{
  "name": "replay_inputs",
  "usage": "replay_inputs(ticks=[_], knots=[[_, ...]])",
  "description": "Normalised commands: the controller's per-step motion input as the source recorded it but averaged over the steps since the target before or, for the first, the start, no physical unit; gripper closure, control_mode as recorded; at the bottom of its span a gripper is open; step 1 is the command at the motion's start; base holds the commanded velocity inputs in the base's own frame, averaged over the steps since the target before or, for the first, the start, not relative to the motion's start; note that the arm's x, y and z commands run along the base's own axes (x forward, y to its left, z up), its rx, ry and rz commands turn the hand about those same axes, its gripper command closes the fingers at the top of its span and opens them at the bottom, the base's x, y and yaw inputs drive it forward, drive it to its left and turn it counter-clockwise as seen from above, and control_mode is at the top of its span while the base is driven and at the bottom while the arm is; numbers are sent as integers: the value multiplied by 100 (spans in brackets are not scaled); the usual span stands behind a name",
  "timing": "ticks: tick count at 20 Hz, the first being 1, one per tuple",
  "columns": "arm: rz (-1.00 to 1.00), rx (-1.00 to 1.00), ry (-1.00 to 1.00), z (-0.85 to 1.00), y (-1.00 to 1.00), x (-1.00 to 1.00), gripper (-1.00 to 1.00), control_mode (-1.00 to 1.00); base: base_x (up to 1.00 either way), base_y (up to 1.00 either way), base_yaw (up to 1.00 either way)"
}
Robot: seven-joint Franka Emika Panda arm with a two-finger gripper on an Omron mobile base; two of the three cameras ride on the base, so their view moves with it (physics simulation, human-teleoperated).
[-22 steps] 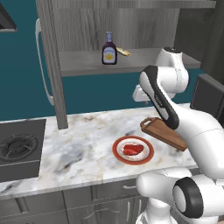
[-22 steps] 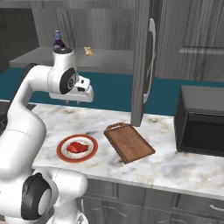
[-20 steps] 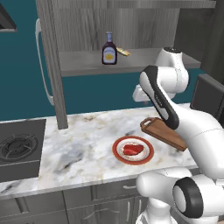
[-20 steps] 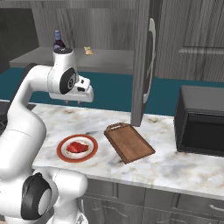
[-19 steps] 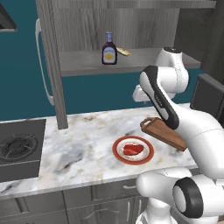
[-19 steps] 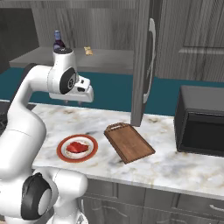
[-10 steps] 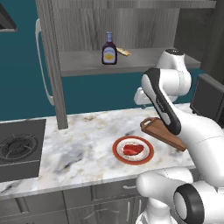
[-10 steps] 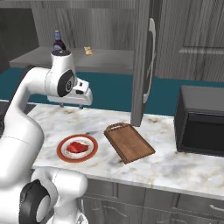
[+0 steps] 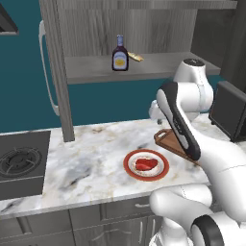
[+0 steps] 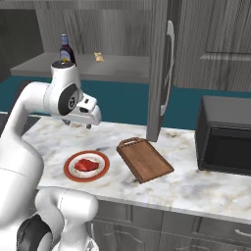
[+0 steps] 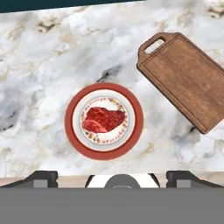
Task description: Pick the steak from the plate and place it on the cutting board. Then pick the condiment bottle from the cabinet and place it next to the cutting board.
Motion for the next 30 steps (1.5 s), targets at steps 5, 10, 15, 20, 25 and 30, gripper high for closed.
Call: replay_inputs(ticks=[5, 10, 15, 20, 25, 30], knots=[[-18, 6, 0, -15, 0, -23, -100, -100, 0, 0, 0], [-19, 22, 2, -15, 0, -14, -100, -100, 0, 0, 0], [-18, 24, 2, -11, 0, -14, -100, -100, 0, 0, 0], [-19, 19, 3, -12, 0, -14, -100, -100, 0, 0, 0], [-21, 10, 9, -23, 0, -3, -100, -100, 0, 0, 0], [-21, 5, 11, -26, 0, 0, -100, -100, 0, 0, 0]])
